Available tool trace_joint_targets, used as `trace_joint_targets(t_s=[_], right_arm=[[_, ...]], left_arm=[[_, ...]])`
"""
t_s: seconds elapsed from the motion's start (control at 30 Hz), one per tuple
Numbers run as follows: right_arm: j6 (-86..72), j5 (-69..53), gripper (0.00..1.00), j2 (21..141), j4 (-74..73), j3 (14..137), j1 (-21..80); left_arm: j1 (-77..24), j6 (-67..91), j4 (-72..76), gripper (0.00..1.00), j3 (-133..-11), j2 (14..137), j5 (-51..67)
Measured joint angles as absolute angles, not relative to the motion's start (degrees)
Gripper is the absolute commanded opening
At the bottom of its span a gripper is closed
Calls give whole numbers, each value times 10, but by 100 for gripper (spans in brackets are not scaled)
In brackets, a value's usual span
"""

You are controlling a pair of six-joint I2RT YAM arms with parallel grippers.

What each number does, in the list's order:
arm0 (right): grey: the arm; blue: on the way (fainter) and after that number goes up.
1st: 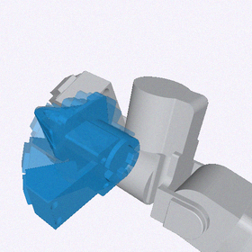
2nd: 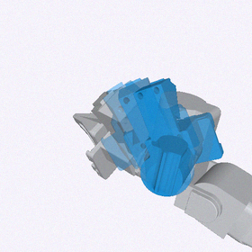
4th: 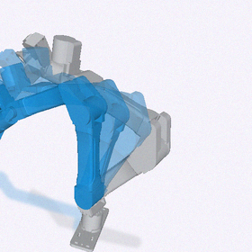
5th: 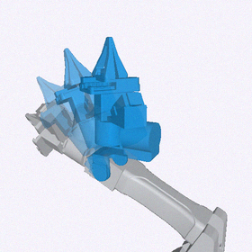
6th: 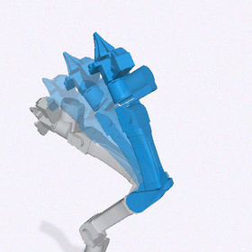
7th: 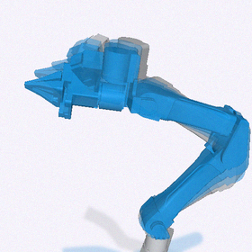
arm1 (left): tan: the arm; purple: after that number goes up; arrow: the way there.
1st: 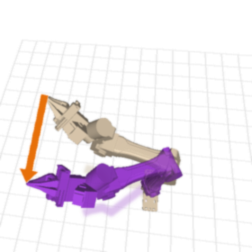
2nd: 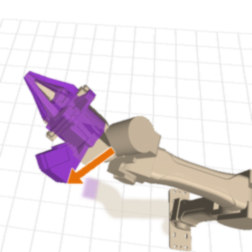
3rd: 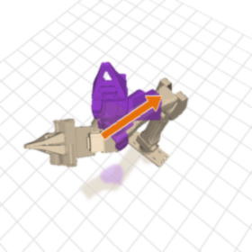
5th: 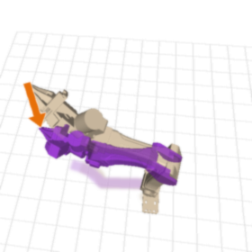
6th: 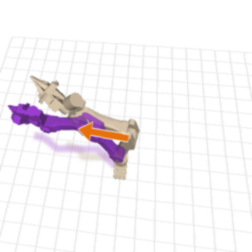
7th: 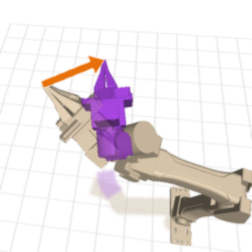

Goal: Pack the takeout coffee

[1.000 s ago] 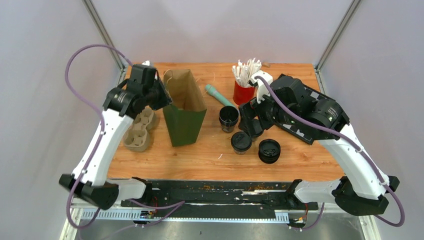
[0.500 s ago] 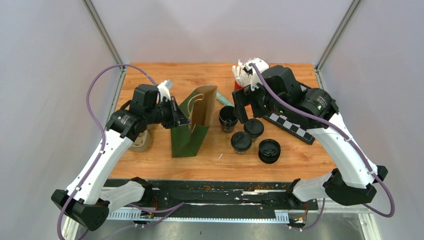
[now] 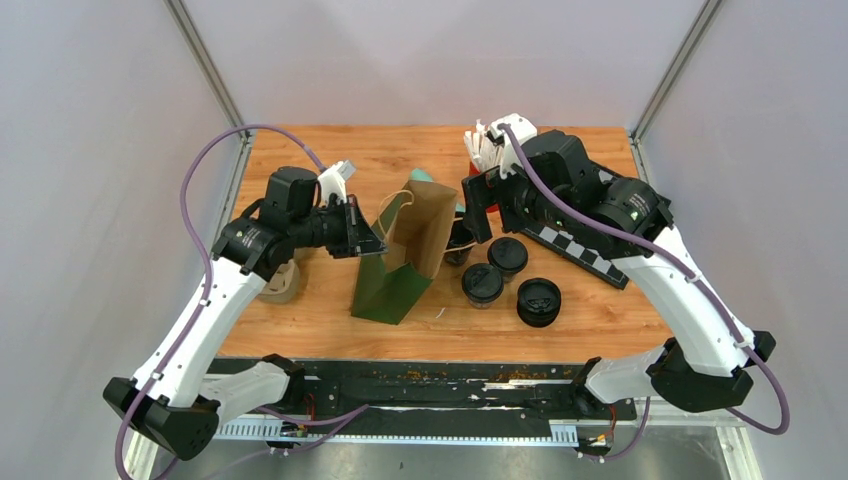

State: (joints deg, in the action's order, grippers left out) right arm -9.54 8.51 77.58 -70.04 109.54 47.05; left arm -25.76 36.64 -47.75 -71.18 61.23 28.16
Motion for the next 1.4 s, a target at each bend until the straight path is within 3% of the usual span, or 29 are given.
trace_joint_targets(t_s=[0.4, 0.47, 0.53, 0.63, 0.8, 0.9, 0.93, 1.2, 1.4], right_arm=[[-95, 85, 98, 769, -688, 1058, 468], [-95, 84, 98, 766, -686, 1058, 467], [-95, 84, 98, 762, -683, 1058, 467], [-95, 83, 98, 758, -681, 1056, 465], [-95, 79, 98, 753, -679, 1045, 464], [-95, 78, 98, 753, -679, 1045, 464], [-96, 77, 98, 752, -679, 1044, 464], [-96, 74, 98, 747, -679, 1034, 464], [-96, 70, 98, 738, -679, 1020, 464]], left_arm=[[-258, 337, -487, 0, -733, 625, 336], [-258, 329, -495, 4, -735, 626, 339], [-258, 317, -511, 13, -738, 628, 335], [-258, 296, -544, 46, -749, 636, 317], [-258, 284, -593, 70, -805, 653, 238], [-258, 286, -624, 96, -854, 655, 169], [-258, 290, -635, 99, -879, 655, 135], [-248, 292, -706, 100, -1000, 660, -69], [-149, 264, -770, 98, -1047, 703, -137]])
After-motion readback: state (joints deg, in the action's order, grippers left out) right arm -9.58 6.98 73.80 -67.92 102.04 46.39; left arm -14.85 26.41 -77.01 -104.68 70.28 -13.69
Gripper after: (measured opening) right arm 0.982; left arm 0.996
